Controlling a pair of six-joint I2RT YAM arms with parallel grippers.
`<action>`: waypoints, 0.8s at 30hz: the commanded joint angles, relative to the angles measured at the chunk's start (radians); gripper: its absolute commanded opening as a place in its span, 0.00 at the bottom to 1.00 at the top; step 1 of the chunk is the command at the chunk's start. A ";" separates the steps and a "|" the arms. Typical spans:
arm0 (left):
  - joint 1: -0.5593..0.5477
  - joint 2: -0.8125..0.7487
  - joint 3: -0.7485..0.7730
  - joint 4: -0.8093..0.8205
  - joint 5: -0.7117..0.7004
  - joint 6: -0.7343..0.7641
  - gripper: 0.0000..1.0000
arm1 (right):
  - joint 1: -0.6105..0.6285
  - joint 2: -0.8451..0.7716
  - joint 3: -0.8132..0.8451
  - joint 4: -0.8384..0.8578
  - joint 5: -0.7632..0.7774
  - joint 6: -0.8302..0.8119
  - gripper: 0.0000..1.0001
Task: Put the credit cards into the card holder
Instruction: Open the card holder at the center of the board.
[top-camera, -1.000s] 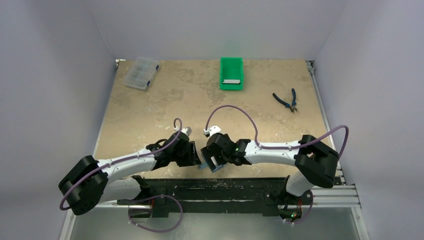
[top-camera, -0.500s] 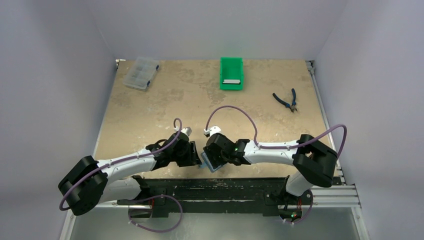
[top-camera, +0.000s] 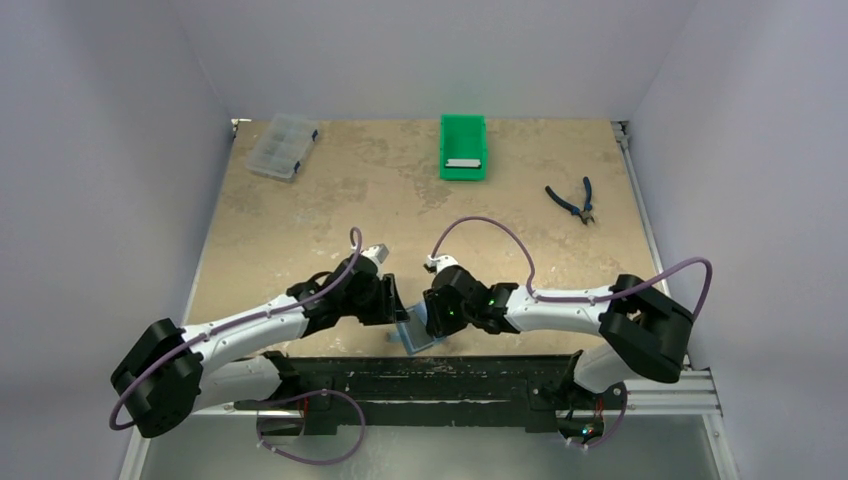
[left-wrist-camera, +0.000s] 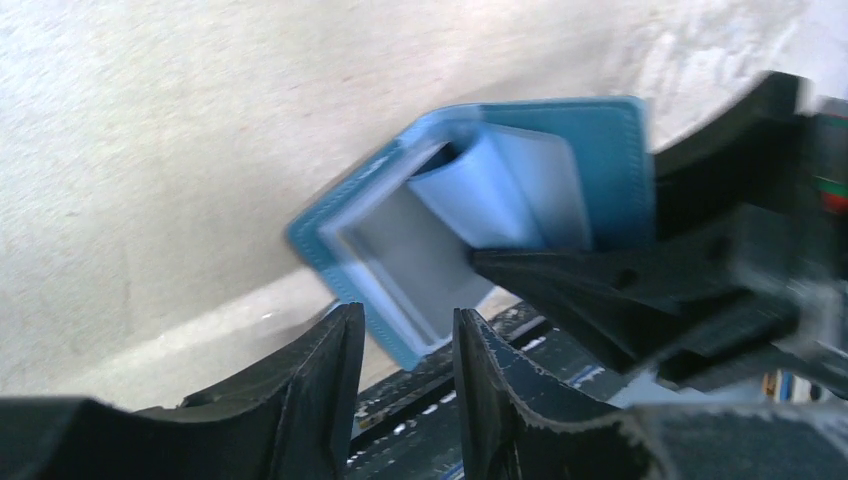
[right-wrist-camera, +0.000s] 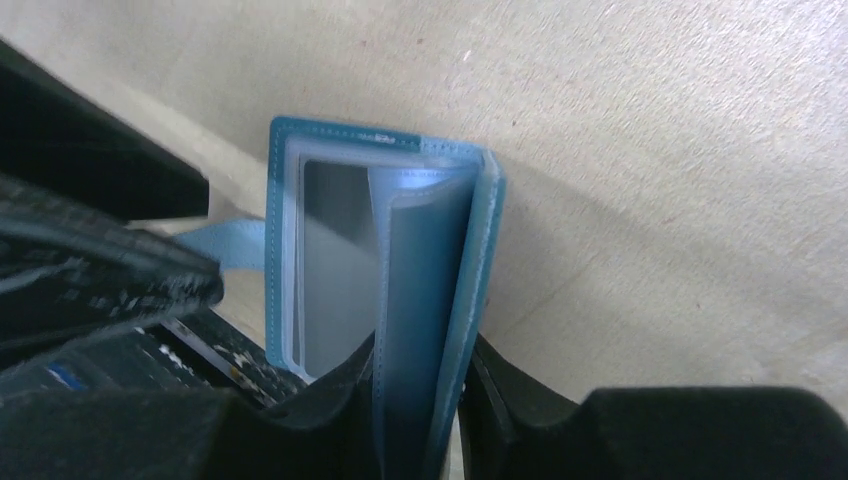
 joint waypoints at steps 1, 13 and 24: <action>0.002 -0.006 0.061 0.078 0.109 0.030 0.38 | -0.057 -0.044 -0.063 0.128 -0.144 0.077 0.35; -0.032 0.184 -0.015 0.228 0.072 0.019 0.12 | -0.138 -0.097 -0.158 0.223 -0.237 0.155 0.43; -0.032 0.212 -0.030 0.143 0.007 0.041 0.08 | -0.139 -0.079 -0.051 -0.074 0.030 0.111 0.44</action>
